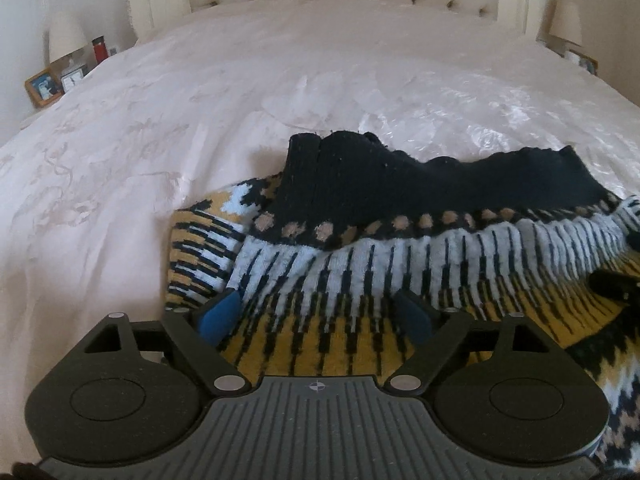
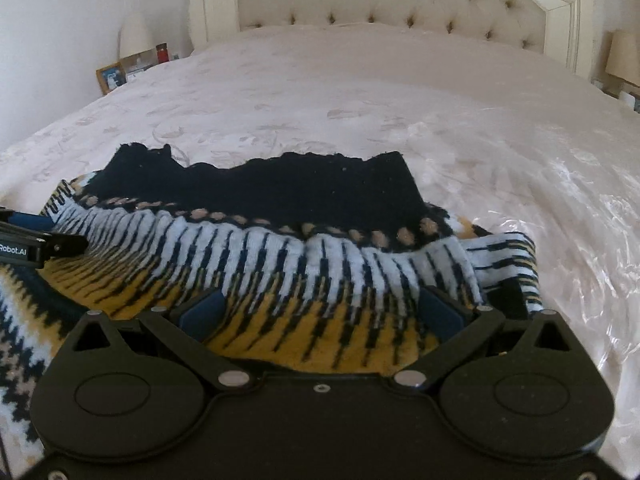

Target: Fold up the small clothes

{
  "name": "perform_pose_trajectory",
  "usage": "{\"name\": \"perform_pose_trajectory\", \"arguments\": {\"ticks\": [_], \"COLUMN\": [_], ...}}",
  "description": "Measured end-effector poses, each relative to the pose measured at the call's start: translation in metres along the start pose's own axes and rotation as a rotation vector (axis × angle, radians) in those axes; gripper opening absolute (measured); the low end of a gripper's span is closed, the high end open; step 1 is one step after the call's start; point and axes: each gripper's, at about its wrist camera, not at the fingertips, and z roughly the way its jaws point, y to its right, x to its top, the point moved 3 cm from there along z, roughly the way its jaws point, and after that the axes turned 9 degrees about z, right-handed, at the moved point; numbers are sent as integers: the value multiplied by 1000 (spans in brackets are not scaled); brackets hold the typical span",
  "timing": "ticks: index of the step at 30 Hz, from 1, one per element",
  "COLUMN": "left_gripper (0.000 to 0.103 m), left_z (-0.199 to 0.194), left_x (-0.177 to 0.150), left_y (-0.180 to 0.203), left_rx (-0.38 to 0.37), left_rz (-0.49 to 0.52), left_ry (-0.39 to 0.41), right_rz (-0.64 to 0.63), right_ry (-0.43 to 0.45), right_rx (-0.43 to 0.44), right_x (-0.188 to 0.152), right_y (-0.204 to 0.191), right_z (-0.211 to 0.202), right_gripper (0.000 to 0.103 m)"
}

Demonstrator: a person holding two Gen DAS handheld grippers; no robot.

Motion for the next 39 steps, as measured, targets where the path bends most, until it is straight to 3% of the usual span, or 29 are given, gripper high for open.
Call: {"name": "perform_pose_trajectory", "arguments": {"ticks": [6,12,20,24,27,32,39], "left_gripper": [87,87,85,85,85,85,85], "left_z": [-2,-2,-4,-18,-34,-47,-21], "left_x": [0,1,12,23,32,59,77], "left_y": [1,1,2,3,14,48,89], "left_rx": [5,4,7,-37,-76,-89,-93], "left_rz": [-7,-8,-7,-69,-91,-20,27], "left_ry": [-2,-16,-68,-96,-84,-52,-112], "right_rz": [24,205,381,454,480,474,555], "right_ry": [1,62,-20,-45,-57,-44,-5], "right_rx": [12,56,65,103,138,166,233], "right_x": [5,14,-16,-28,-34,-43,-34], "right_y": [3,34,82,96,101,102,114], "right_z": [-12,-52,-77,-79,-80,-83,-88], "right_gripper": [103,103,103,103,103,103,103]}}
